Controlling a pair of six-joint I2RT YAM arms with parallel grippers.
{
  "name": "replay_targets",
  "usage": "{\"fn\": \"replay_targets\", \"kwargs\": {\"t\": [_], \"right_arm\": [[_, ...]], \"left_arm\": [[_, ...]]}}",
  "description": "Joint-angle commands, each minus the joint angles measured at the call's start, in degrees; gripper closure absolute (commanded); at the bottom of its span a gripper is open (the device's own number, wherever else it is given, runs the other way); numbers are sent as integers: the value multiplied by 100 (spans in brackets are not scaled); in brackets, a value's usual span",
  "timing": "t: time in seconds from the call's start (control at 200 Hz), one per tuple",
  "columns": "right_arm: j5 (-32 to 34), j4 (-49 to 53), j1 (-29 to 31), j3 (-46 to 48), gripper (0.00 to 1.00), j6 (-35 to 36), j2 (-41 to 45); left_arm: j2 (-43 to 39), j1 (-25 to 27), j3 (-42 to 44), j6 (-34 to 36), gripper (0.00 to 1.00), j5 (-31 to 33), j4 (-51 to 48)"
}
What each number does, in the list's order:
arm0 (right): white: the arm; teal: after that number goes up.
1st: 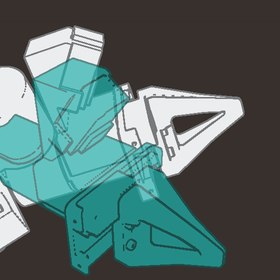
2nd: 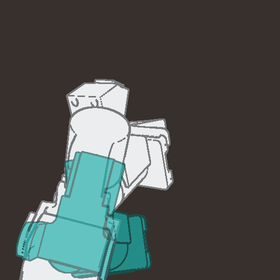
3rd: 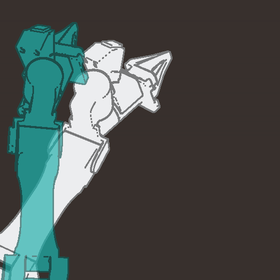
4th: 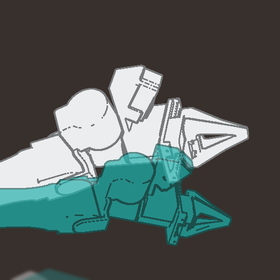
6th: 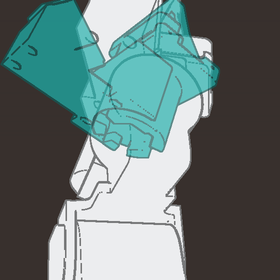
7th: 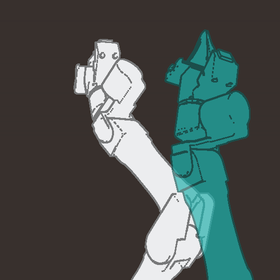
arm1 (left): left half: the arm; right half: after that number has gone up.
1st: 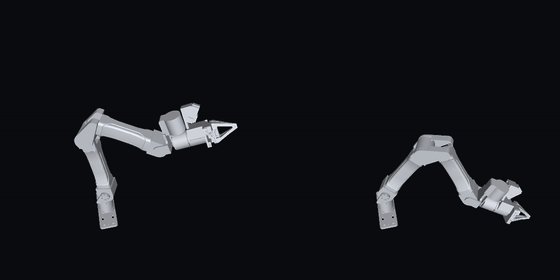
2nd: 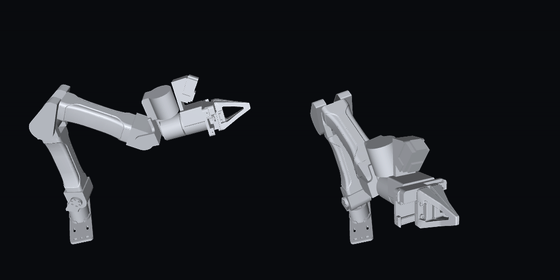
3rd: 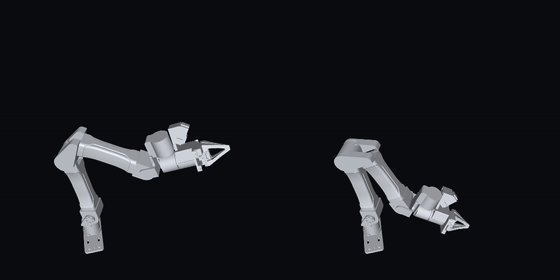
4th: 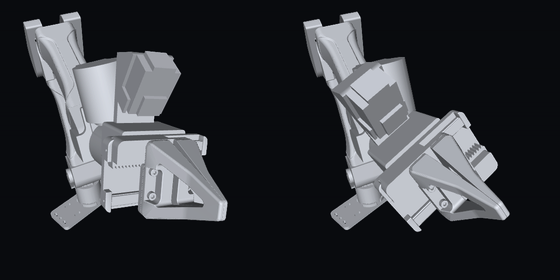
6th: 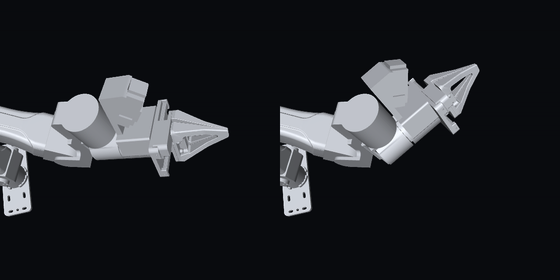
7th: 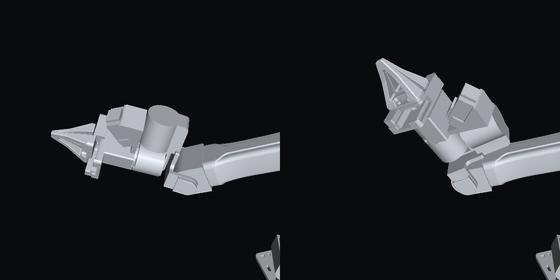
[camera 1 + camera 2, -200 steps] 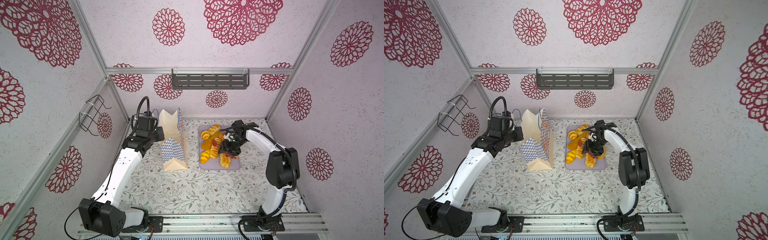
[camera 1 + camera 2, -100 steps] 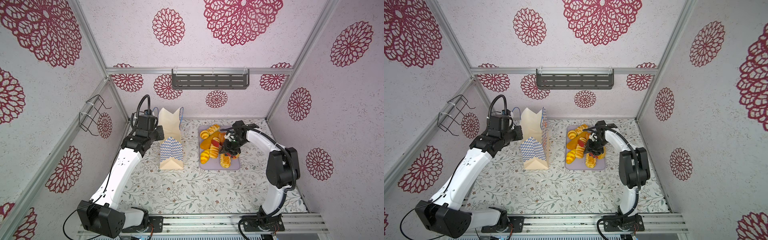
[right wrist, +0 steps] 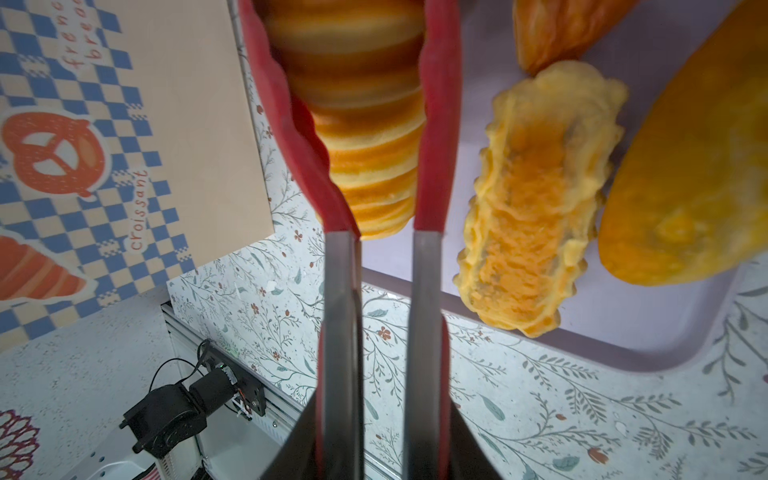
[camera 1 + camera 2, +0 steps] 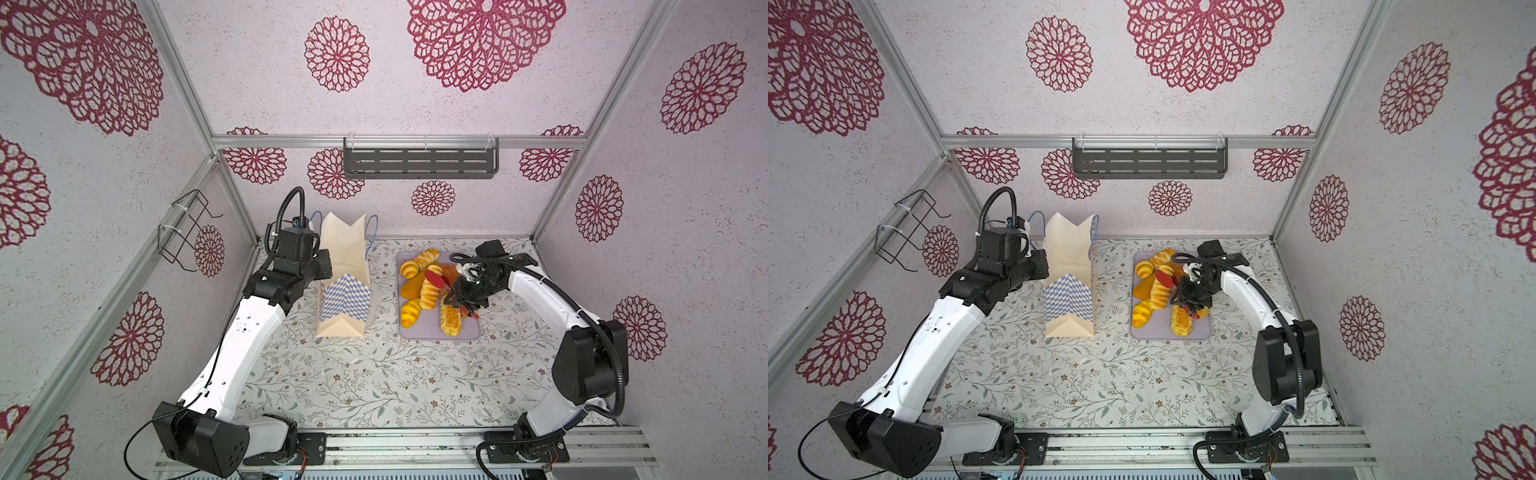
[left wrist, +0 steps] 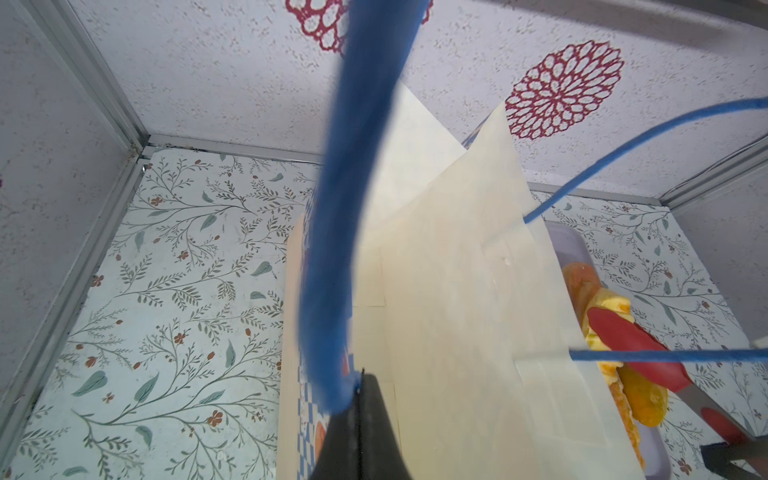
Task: Place the fake bread into the paper bag
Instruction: 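Close the tongs on the ridged spiral bread with the right gripper, then lift the ridged bread off the tray with the tongs in right gripper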
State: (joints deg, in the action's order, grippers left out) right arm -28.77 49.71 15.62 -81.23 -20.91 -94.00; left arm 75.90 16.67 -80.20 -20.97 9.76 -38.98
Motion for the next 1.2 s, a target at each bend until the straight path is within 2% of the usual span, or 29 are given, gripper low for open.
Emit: {"fn": "replay_targets", "kwargs": {"t": [0.0, 0.205, 0.415, 0.741, 0.906, 1.191], "right_arm": [[-13, -199, -23, -284, 66, -105, 476], [145, -725, -7, -744, 66, -362, 931], [84, -2131, 107, -1249, 64, -1045, 1214], [-454, -3632, 820, -2208, 63, -1590, 804], [-449, -3684, 1307, -2442, 63, -1597, 498], [-182, -2825, 1724, -2725, 64, -1142, 19]], "left_arm": [[55, 93, -145, 85, 100, 101, 40], [118, 300, -171, 95, 100, 287, 6], [213, 505, -278, 59, 100, 474, -82], [276, 654, -329, -3, 100, 563, -104], [310, 656, -359, -55, 100, 510, -74], [329, 686, -347, -56, 100, 534, -74]]}}
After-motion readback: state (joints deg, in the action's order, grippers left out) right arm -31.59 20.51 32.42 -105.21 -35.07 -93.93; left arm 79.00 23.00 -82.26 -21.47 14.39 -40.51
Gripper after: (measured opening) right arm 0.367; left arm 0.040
